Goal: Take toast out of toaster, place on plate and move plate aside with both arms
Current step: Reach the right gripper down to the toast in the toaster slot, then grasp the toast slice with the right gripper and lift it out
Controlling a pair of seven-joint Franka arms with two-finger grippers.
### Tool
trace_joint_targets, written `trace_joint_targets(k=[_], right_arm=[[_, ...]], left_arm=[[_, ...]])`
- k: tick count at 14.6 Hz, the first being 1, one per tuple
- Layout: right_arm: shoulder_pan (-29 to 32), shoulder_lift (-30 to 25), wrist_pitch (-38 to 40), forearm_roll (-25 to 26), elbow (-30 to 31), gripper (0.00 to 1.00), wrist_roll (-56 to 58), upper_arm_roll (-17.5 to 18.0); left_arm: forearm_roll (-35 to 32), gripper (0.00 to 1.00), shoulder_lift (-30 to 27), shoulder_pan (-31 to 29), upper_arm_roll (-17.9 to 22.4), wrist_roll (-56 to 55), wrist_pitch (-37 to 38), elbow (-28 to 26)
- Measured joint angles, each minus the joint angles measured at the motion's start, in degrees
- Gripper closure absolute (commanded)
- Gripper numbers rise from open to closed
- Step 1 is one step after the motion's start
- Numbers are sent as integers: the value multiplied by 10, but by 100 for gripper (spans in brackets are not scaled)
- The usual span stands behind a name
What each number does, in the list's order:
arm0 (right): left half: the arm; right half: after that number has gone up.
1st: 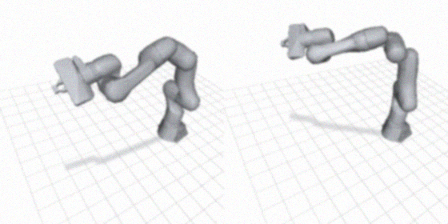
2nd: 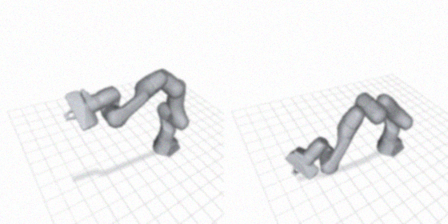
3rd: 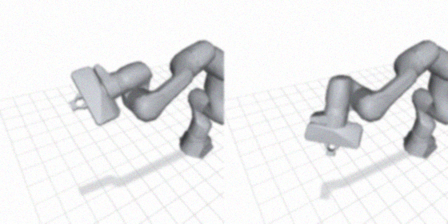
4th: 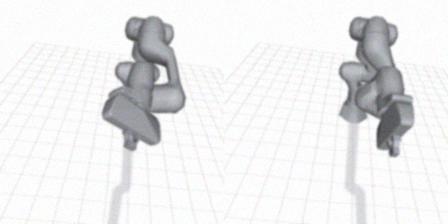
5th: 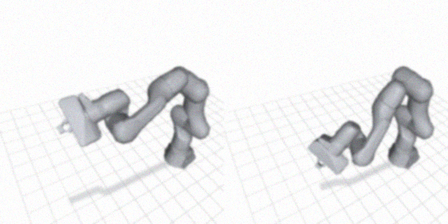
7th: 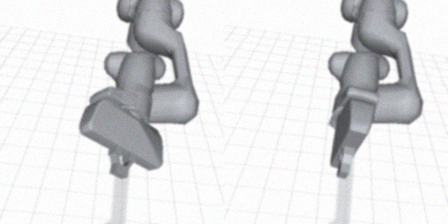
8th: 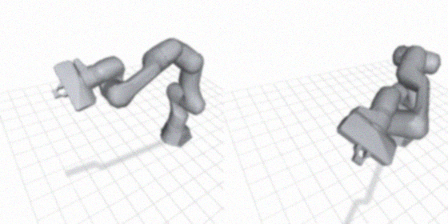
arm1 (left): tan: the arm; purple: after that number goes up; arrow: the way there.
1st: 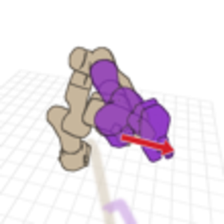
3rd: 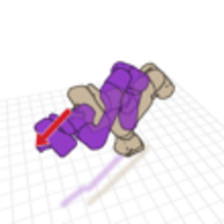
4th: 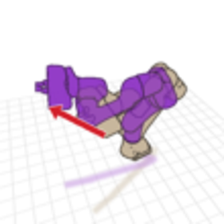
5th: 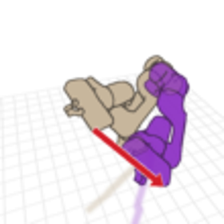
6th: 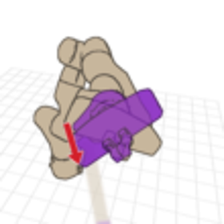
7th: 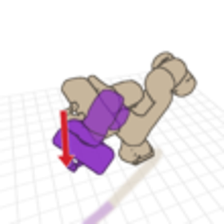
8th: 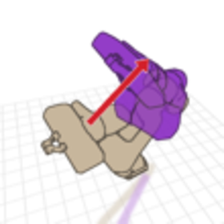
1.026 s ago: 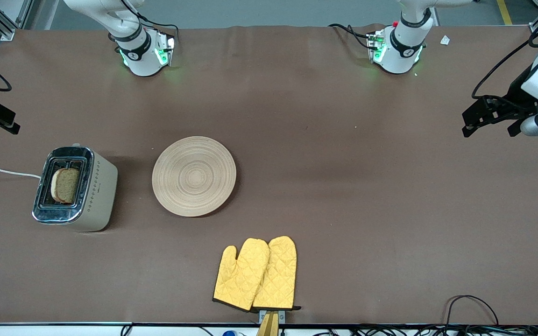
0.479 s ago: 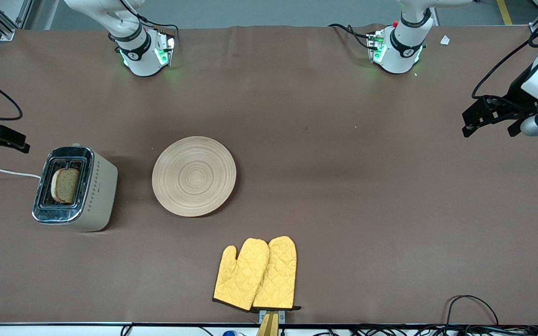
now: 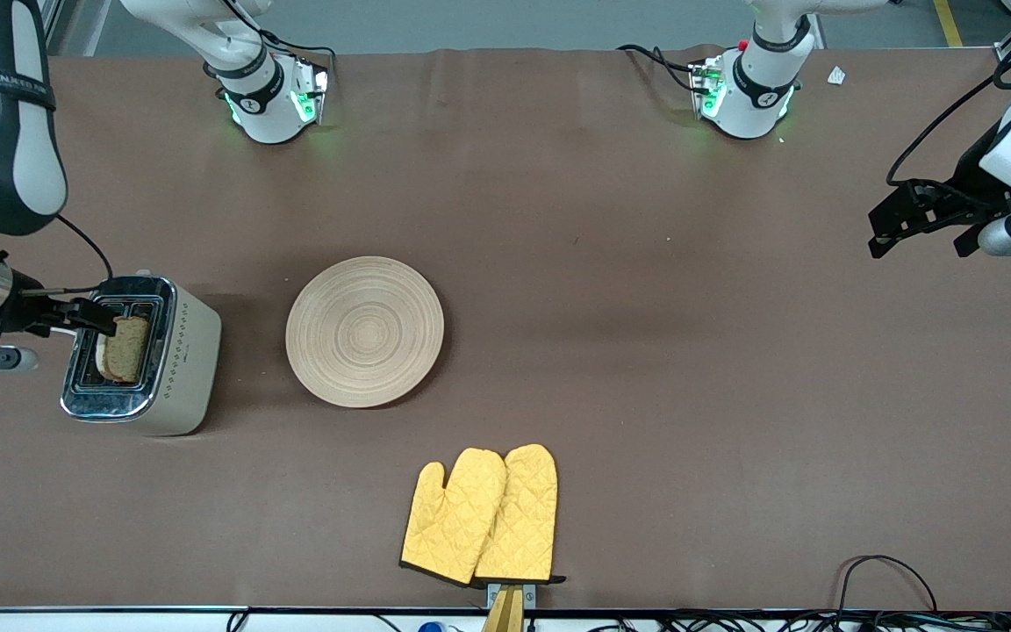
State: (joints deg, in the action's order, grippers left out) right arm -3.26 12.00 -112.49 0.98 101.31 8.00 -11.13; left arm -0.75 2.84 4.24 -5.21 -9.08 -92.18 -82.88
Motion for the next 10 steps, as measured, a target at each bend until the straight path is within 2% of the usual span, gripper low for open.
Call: trace_joint_targets(k=[4, 5, 6, 8, 9, 10], right_arm=[[1, 22, -63, 0, 32, 0, 0, -1], [2, 26, -68, 0, 35, 3, 0, -1], [3, 29, -70, 0, 36, 16, 0, -1], [4, 30, -79, 0, 45, 57, 6, -1], [5, 30, -86, 0, 51, 73, 14, -1], [6, 31, -93, 0, 56, 85, 18, -1]], left_arm=[[0, 0, 0, 0, 0, 0, 0, 0], [0, 0, 0, -1, 0, 0, 0, 0], [0, 0, 0, -1, 0, 0, 0, 0], [0, 0, 0, -1, 0, 0, 0, 0], [0, 0, 0, -1, 0, 0, 0, 0], [0, 0, 0, -1, 0, 0, 0, 0]])
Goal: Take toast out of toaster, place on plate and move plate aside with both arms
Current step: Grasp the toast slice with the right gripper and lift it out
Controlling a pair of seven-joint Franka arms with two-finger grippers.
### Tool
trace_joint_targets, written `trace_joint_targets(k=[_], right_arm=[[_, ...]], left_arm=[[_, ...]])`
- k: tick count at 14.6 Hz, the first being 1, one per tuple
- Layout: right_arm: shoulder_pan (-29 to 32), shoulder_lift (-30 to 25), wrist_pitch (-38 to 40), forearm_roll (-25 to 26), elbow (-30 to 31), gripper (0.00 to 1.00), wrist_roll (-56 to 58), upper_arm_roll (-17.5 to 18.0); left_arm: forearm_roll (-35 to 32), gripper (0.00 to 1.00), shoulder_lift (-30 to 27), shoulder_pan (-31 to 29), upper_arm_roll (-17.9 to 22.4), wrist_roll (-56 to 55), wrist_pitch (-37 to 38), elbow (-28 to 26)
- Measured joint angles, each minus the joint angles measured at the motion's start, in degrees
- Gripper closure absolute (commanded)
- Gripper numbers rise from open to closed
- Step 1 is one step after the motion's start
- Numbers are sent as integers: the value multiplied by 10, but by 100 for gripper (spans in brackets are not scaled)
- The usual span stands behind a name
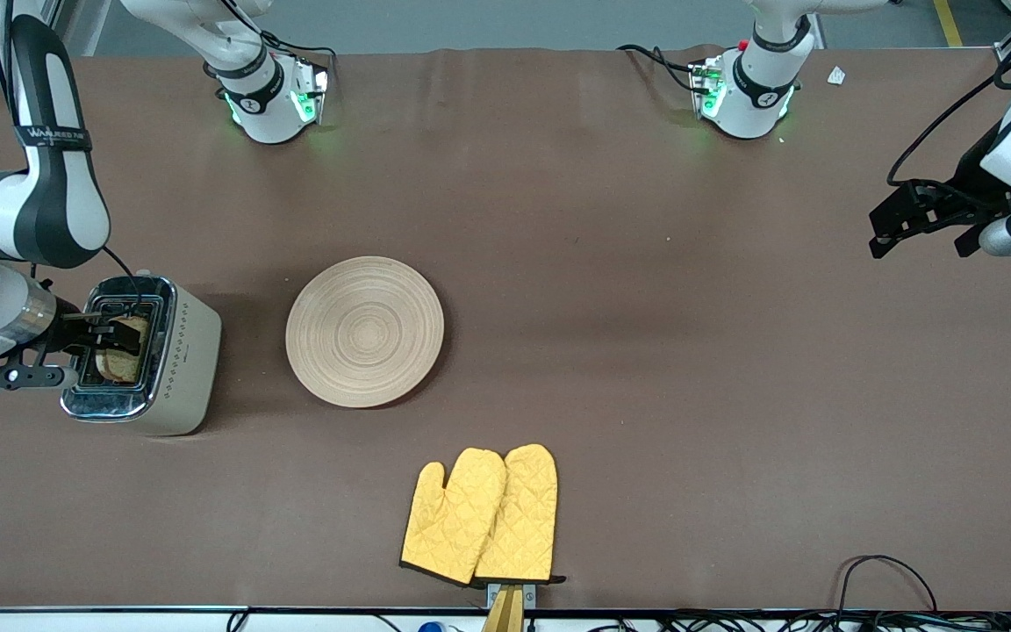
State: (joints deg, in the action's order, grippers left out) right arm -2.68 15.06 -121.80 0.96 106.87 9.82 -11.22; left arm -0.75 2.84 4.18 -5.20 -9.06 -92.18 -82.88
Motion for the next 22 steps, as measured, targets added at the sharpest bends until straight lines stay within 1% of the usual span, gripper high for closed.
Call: trace_joint_targets(k=[1, 2, 3, 6, 8, 10, 12, 13, 15, 18, 19, 22], right_arm=[[1, 0, -6, 0, 3, 93, 2, 0], [1, 0, -10, 0, 6, 98, 3, 0], [2, 0, -12, -1, 7, 100, 4, 0], [3, -2, -12, -8, 3, 100, 6, -1], [3, -12, 2, -8, -12, 100, 12, -1], [3, -30, 65, -8, -57, 100, 24, -1], [0, -47, 153, -8, -124, 100, 32, 2], [-3, -56, 184, -8, -153, 100, 33, 4], [-13, -71, 213, -8, -182, 100, 33, 7], [-17, -69, 211, -13, -180, 100, 29, 9], [-17, -65, 198, -29, -170, 100, 22, 9], [-20, -50, 175, -113, -139, 100, -27, 10]], left_arm=[[0, 0, 0, 0, 0, 0, 0, 0], [0, 0, 0, 0, 0, 0, 0, 0], [0, 0, 0, 0, 1, 0, 0, 0], [0, 0, 0, 0, 1, 0, 0, 0], [0, 0, 0, 0, 1, 0, 0, 0], [0, 0, 0, 0, 1, 0, 1, 0], [0, 0, 0, 0, 1, 0, 1, 0], [0, 0, 0, 0, 1, 0, 1, 0], [0, 0, 0, 0, 1, 0, 1, 0], [0, 0, 0, 0, 1, 0, 1, 0], [0, 0, 0, 0, 1, 0, 1, 0], [0, 0, 0, 0, 1, 0, 1, 0]])
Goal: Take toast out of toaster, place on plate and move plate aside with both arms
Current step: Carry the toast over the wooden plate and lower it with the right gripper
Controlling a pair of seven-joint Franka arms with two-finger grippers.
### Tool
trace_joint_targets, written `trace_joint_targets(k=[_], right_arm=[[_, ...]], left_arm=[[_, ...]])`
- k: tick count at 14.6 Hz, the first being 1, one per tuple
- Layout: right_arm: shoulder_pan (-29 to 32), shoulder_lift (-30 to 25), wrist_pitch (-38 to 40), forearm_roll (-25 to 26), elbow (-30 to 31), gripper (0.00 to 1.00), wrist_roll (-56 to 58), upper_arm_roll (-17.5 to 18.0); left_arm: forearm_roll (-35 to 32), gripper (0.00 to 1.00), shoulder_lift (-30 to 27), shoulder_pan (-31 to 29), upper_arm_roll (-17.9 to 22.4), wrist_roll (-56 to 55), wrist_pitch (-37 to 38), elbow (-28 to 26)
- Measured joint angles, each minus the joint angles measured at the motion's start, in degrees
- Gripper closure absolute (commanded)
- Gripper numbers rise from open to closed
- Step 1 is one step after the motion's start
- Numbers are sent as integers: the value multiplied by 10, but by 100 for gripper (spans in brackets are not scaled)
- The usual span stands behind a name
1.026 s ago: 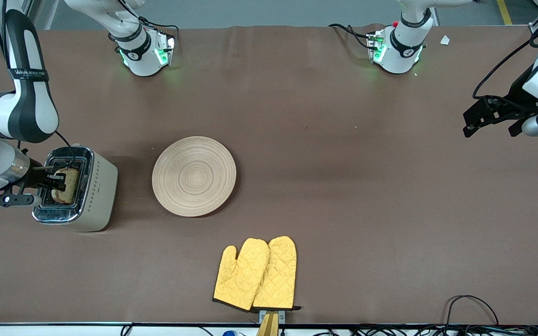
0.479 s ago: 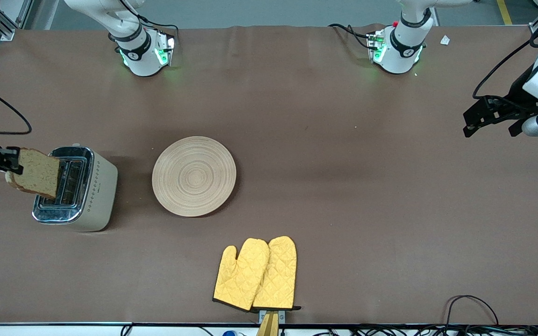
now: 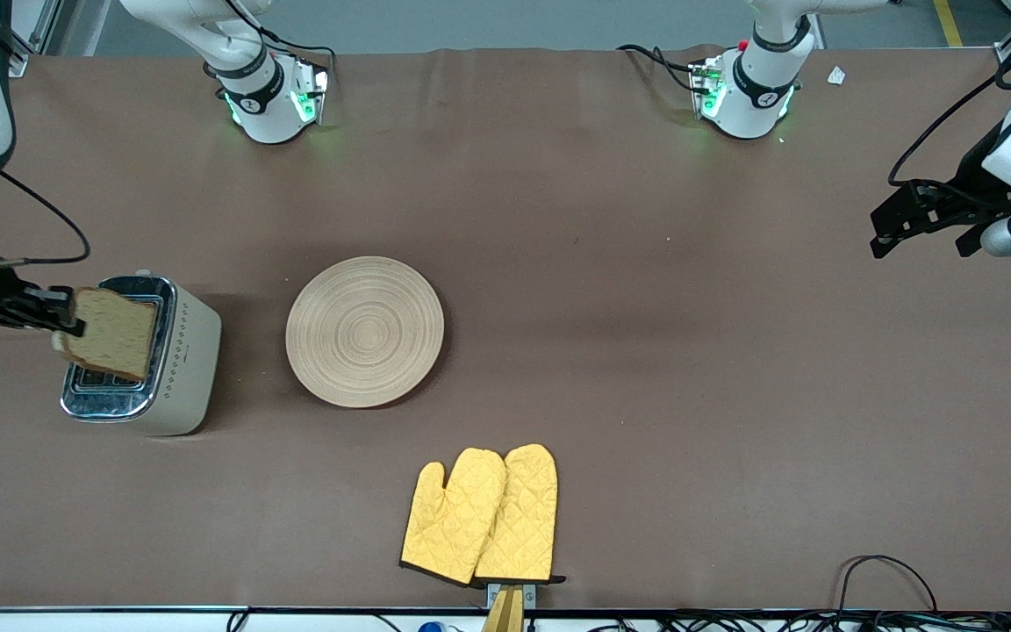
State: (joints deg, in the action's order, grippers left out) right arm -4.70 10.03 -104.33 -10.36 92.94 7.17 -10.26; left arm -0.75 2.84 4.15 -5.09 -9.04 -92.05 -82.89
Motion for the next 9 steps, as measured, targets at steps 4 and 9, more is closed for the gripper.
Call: trace_joint_targets(k=[4, 9], right_arm=[[-27, 8, -3, -104, 29, 100, -102, 22], [-56, 7, -128, -164, 128, 100, -141, 109]], left_arm=[[0, 0, 0, 0, 0, 0, 0, 0], [0, 0, 0, 0, 0, 0, 0, 0]])
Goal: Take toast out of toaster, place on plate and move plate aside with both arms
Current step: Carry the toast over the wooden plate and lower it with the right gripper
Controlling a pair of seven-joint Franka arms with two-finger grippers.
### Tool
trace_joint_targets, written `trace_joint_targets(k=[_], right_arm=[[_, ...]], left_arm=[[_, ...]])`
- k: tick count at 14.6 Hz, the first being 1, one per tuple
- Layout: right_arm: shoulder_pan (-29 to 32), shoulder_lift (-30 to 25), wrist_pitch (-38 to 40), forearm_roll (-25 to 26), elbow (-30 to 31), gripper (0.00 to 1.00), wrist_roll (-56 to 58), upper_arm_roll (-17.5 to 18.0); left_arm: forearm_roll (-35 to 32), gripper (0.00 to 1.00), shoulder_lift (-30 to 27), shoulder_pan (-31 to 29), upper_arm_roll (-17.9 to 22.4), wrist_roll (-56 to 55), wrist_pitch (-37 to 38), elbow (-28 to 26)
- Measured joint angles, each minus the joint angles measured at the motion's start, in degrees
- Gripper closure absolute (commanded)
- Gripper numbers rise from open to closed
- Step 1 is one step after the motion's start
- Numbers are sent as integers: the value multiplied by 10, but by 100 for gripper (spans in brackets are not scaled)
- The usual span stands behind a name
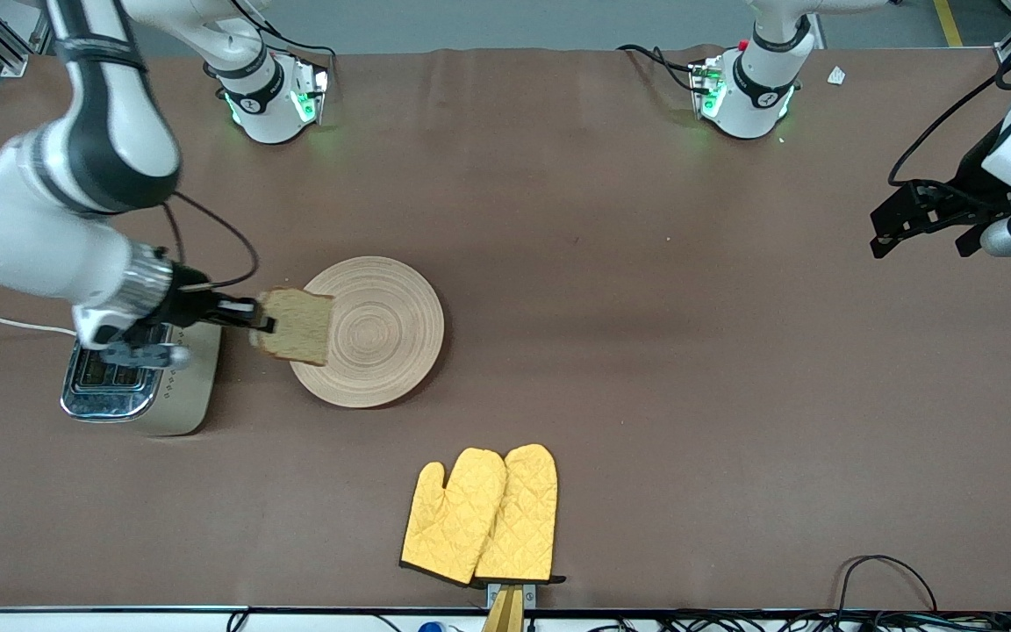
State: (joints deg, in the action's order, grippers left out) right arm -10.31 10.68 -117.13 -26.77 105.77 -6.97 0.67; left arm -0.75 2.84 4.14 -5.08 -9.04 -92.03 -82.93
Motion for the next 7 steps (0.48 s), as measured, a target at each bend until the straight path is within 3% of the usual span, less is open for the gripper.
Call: trace_joint_targets(k=[4, 7], right_arm=[[-57, -4, -135, -15, 91, 100, -6, 14], [-72, -3, -156, -16, 126, 100, -6, 14]], left_arm=[[0, 0, 0, 0, 0, 0, 0, 0], [0, 0, 0, 0, 0, 0, 1, 0]])
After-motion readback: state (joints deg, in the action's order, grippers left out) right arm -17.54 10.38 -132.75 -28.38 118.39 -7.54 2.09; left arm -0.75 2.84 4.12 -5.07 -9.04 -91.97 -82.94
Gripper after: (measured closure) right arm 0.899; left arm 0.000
